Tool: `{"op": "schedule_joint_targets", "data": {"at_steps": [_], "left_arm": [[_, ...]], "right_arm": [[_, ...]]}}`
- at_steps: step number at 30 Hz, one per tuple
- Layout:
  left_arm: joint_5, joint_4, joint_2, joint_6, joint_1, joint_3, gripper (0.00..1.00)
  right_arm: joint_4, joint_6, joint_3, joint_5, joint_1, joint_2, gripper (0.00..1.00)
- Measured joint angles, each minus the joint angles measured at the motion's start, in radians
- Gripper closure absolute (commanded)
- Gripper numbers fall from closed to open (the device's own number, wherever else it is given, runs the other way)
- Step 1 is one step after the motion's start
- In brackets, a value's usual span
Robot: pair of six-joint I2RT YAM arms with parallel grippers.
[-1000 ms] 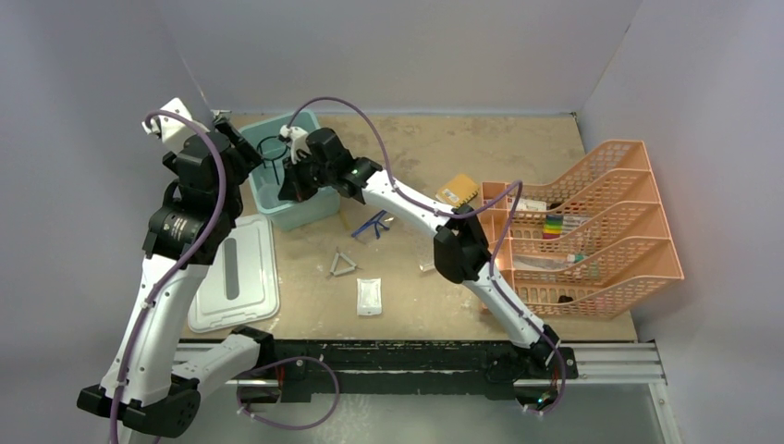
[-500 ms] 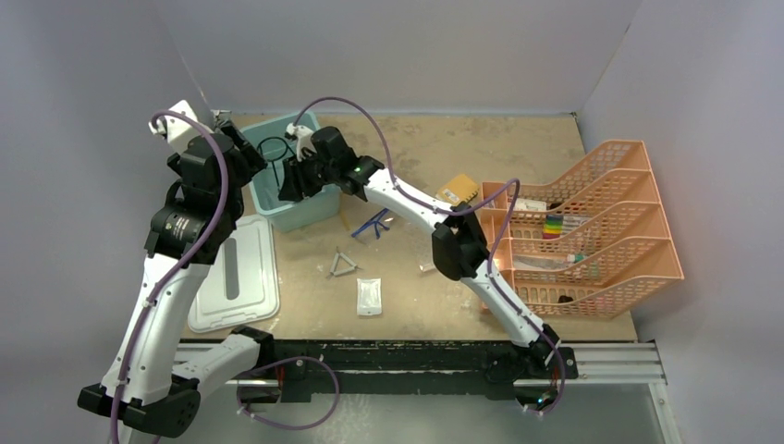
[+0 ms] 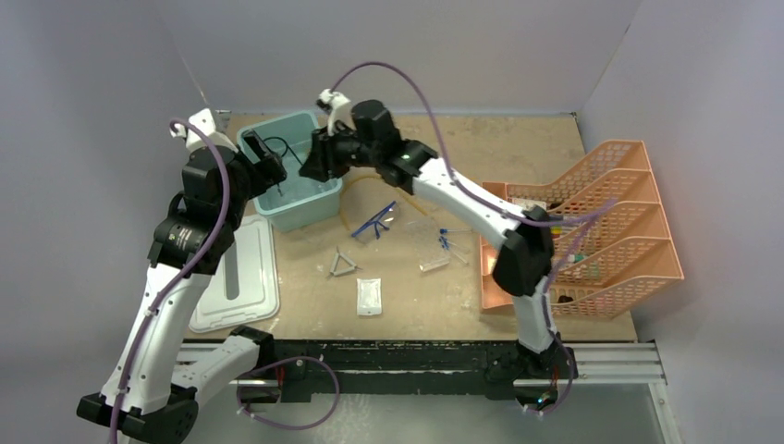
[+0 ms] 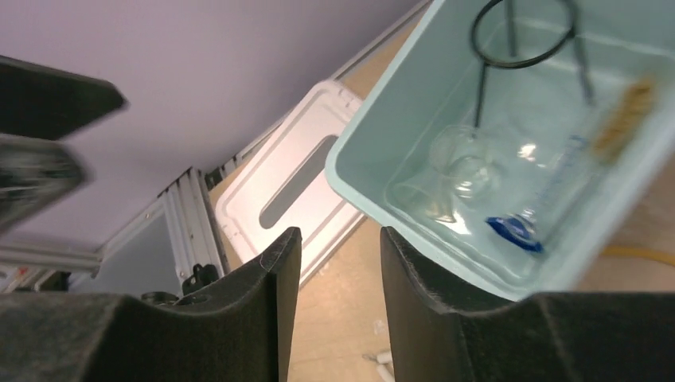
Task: Organize the chemistry lab equipment
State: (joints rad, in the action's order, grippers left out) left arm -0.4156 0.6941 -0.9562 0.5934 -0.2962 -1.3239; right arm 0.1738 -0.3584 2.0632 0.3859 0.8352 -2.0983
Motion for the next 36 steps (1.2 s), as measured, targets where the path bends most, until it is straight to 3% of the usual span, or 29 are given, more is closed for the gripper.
{"op": "schedule_joint_targets", "data": {"at_steps": [7, 13, 17, 19, 22, 27, 36], "left_arm": [[0.272, -0.067, 0.019, -0.010, 0.001, 0.118, 0.32], [0.437, -0.097, -0.072, -0.010, -0.029, 0.297, 0.32], [0.409, -0.102, -0.149, -0.012, -0.143, 0.382, 0.50], [0.339, -0.095, -0.193, -0.012, -0.220, 0.388, 0.55], [0.229, -0.090, -0.273, -0.008, -0.299, 0.387, 0.57], [0.123, -0.148, -0.326, -0.001, -0.307, 0.464, 0.60], [0.108, -0.236, -0.455, -0.002, -0.307, 0.538, 0.59]], "right_arm": [[-0.077, -0.041, -0.441, -0.183, -0.108, 0.395, 0.57], [-0.068, -0.188, -0.703, -0.347, -0.232, 0.532, 0.53], [-0.043, -0.269, -0.809, -0.404, -0.233, 0.556, 0.55], [-0.036, -0.295, -0.836, -0.423, -0.231, 0.557, 0.56], [-0.036, -0.319, -0.859, -0.439, -0.229, 0.559, 0.57], [-0.035, -0.335, -0.896, -0.456, -0.229, 0.585, 0.57], [-0.037, -0.335, -0.903, -0.474, -0.229, 0.594, 0.58]]}}
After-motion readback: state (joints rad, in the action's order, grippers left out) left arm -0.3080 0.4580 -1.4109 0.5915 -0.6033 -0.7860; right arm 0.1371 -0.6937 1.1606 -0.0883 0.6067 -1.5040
